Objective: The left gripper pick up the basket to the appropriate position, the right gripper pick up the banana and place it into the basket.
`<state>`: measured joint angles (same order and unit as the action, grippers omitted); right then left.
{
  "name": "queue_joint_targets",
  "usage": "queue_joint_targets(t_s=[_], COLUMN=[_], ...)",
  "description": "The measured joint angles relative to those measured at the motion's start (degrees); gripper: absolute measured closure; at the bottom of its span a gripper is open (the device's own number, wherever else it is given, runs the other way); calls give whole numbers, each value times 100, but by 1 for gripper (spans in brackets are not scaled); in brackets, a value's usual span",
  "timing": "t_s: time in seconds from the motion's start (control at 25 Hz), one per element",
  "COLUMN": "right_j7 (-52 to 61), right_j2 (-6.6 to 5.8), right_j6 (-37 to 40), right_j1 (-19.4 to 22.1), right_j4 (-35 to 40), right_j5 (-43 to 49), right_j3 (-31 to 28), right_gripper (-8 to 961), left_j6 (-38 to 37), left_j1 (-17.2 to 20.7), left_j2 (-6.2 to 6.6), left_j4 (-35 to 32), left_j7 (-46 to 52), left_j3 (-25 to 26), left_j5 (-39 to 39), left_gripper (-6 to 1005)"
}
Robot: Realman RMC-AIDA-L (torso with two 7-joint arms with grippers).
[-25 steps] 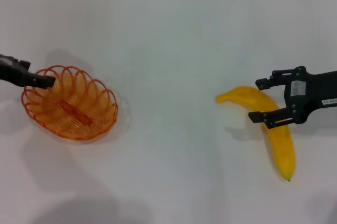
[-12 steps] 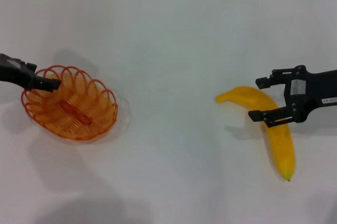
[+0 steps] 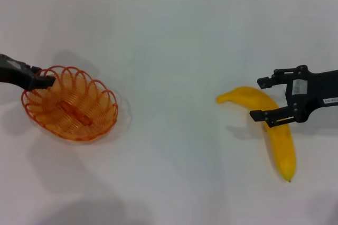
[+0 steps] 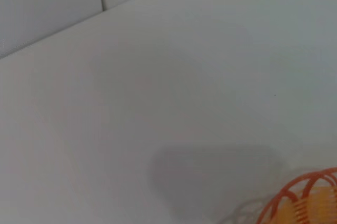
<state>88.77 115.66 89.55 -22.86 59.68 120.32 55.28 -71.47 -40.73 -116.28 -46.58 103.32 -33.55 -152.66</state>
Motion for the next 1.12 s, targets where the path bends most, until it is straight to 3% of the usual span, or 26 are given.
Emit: queue_joint_targets(t_s=[0.44,1.12], right_j7=[-9,-63], right_j2=[0,-20], right_j6=[-15,-17], right_j1=[-4,-140], right_j4=[-9,-246], right_j5=[0,1], right_j3=[0,0], right_gripper=[90,90], left_j6=[52,62], left_j1=[-13,86], left_j2=[0,1], left_j4=[7,220], left_j7=[-58,-376], left_j3=[-2,41], left_j5=[67,1190], left_gripper=[846,909])
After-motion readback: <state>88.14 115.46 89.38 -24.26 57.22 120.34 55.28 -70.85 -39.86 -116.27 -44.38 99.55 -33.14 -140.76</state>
